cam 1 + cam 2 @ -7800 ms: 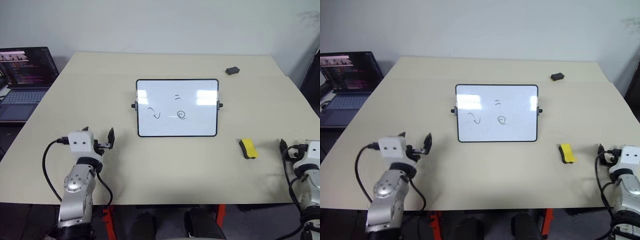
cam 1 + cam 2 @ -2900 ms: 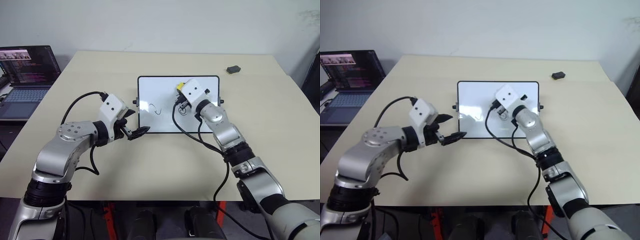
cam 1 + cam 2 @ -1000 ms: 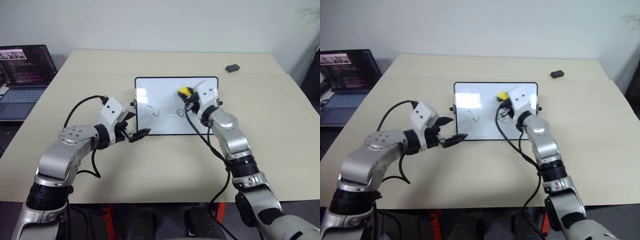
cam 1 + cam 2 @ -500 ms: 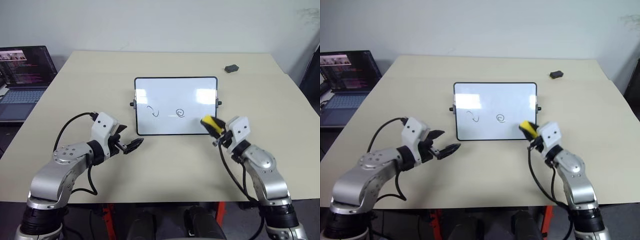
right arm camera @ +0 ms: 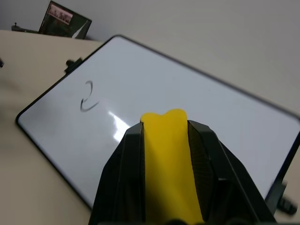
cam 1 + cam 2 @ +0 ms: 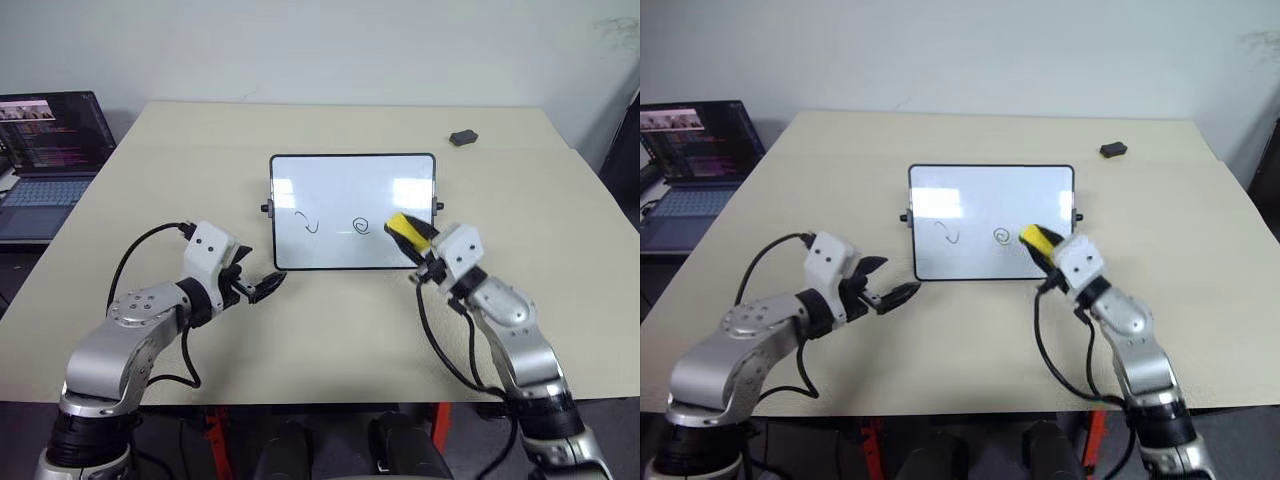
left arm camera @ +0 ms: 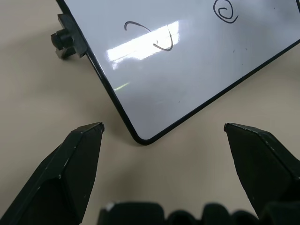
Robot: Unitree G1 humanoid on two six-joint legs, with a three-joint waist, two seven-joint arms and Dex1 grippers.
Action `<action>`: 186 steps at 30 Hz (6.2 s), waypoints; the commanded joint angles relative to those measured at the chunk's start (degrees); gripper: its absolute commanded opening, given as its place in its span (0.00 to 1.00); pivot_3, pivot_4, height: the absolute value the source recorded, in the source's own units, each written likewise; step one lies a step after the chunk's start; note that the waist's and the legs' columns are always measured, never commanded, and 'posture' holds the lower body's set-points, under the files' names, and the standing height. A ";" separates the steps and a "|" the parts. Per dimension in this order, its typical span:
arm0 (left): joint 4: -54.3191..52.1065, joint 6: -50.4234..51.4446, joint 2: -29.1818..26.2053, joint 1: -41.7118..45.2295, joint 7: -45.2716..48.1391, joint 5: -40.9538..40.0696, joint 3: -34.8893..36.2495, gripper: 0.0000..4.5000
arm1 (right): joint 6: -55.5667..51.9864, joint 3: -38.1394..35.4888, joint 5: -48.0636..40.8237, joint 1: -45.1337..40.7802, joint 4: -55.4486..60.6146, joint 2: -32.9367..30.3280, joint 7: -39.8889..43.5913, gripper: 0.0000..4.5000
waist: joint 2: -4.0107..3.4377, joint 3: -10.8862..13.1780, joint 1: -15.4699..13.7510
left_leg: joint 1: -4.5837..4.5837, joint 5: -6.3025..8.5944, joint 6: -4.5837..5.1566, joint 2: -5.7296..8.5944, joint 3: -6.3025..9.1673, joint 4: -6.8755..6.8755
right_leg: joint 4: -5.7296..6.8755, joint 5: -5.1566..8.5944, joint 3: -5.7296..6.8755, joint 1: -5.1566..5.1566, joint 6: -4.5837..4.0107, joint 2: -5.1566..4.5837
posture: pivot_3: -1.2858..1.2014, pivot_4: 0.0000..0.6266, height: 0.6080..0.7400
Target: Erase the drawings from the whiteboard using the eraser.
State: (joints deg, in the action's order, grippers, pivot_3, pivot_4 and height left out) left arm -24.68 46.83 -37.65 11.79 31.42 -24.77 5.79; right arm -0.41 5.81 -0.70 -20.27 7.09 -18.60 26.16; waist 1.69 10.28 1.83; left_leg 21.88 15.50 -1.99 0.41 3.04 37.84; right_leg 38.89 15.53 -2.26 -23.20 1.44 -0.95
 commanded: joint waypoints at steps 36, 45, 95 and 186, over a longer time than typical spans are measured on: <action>-0.44 1.84 -1.72 2.74 0.82 -0.48 -0.49 1.00 | 30.46 3.25 5.39 -15.74 -32.07 6.70 -5.08 0.21 | 0.00 0.05 0.96 | -0.93 0.01 0.00 -0.03 0.03 -0.07 | 0.00 0.03 -0.05 0.91 -0.05 0.02 | 0.52 0.24 1.00; -0.95 2.37 -1.34 2.64 0.72 -0.89 -0.80 1.00 | 24.35 3.52 11.65 -24.66 -46.05 8.46 -12.88 0.21 | 0.00 0.07 1.17 | -0.94 0.04 -0.04 -0.03 0.00 -0.41 | -0.18 0.06 -0.05 0.87 -0.06 0.01 | 0.52 0.24 1.00; -0.54 -2.50 5.52 -6.62 -10.08 2.29 6.68 1.00 | 0.48 2.68 -3.85 10.56 4.46 -0.89 5.67 0.21 | 0.02 0.09 -0.05 | -0.79 0.04 -0.09 -0.03 0.15 -0.92 | -0.90 0.12 0.13 0.88 -0.03 -0.08 | 0.52 0.24 1.00; 1.54 -0.41 0.17 0.31 0.02 -0.25 3.57 1.00 | 28.92 13.37 22.19 -42.69 -64.94 19.39 -16.90 0.21 | 0.12 0.03 1.48 | -0.07 -0.24 -0.18 -0.04 0.10 -0.88 | 0.07 0.14 0.15 -0.33 -0.37 -0.08 | 0.52 0.24 1.00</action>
State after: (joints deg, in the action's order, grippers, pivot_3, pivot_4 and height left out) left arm -21.68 47.73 -36.89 11.54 31.07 -25.07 8.90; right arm 29.50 19.20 21.19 -62.56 -56.98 0.37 9.58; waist 1.81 10.31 3.30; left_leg 21.80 15.26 -2.17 0.36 3.14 36.96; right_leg 38.96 15.67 -2.10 -23.52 1.07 -1.03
